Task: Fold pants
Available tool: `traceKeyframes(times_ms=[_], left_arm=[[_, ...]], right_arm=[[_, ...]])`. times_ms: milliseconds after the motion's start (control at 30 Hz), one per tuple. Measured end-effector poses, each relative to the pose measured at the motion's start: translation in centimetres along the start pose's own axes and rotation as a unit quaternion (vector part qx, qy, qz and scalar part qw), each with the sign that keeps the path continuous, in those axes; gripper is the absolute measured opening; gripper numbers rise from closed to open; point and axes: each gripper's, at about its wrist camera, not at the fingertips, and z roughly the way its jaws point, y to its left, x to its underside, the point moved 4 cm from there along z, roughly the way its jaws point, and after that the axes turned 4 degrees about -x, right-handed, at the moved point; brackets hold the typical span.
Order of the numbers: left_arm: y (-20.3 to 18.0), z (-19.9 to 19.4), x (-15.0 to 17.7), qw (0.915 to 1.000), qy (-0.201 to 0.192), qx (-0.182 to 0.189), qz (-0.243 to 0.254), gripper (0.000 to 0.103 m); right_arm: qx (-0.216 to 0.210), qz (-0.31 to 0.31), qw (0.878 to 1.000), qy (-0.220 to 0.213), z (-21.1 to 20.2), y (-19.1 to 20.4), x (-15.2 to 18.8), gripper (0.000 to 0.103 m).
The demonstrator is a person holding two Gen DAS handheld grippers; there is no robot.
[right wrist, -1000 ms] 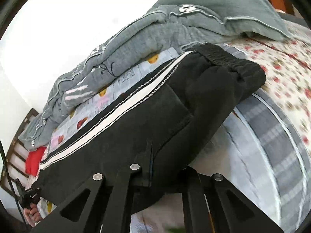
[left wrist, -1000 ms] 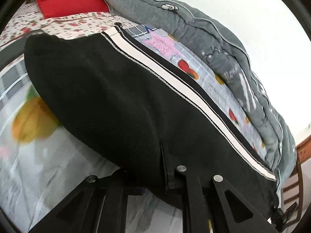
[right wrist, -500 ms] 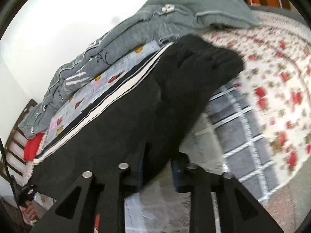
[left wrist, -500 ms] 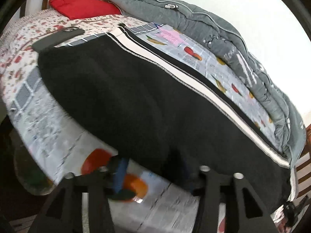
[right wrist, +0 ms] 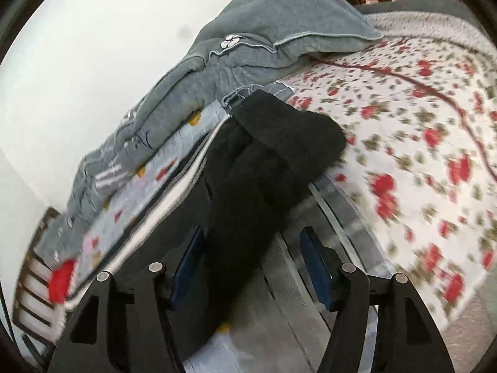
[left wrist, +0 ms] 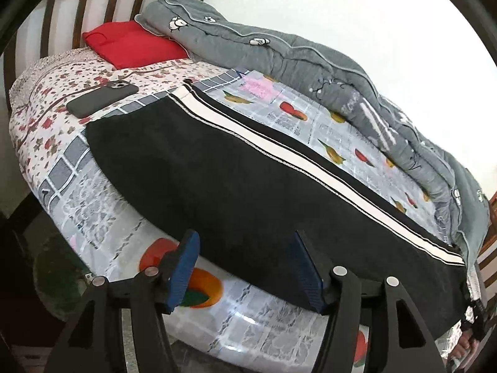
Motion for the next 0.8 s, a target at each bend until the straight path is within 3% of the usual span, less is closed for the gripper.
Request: traceKeyframes(times_ms=[100, 200, 267, 367, 400, 500, 567, 633, 733, 800], left_arm=[[-1.3, 0.8, -0.8, 1.0, 0.0, -0.003, 0.001, 0.059], [-2.9, 1.8, -1.7, 1.0, 0.006, 0.0, 0.006, 0.059], [-4.1, 2.7, -2.5, 0.9999, 0.011, -0.001, 0.01, 0.059], [-5.3, 3.7, -3.5, 0.9999, 0.009, -0.001, 0.013, 0.059], [-5.6, 3.9, -3.8, 0.9999, 0.008, 0.001, 0.014, 0.059], [-5.7, 4.4, -4.5, 0.9999, 0.004, 0.003, 0.015, 0.059], [-5.6, 4.9, -4.9, 0.9998, 0.002, 0.0, 0.02, 0.059], [-5.0, 5.4, -5.5, 0.9997, 0.001, -0.006, 0.023, 0.059], [-3.8, 6.3, -6.6, 0.9997, 0.002, -0.015, 0.017, 0.059], [-2.7, 6.8, -7.6, 0.9995, -0.003, -0.028, 0.015, 0.059]], right_arm=[[-0.008, 0.029, 1.0, 0.006, 2.4, 0.0, -1.6, 0.067], [0.014, 0.051, 0.998, 0.019, 4.9, -0.3, -2.8, 0.074], [0.032, 0.052, 0.998, 0.011, 6.0, -0.2, -3.3, 0.073], [0.073, 0.002, 0.997, -0.005, 6.1, 0.7, -3.9, 0.028], [0.053, -0.017, 0.998, -0.016, 5.7, 0.9, -4.1, 0.022], [0.006, -0.033, 0.996, -0.088, 2.5, 1.3, -4.9, 0.021], [0.052, -0.055, 0.991, -0.11, 1.7, 1.0, -4.9, 0.024], [0.082, -0.059, 0.991, -0.086, 2.5, 0.2, -4.6, 0.037], [0.12, -0.079, 0.989, -0.022, 3.1, -0.7, -3.9, 0.037], [0.127, -0.097, 0.986, -0.044, 0.9, -0.6, -3.9, 0.042]])
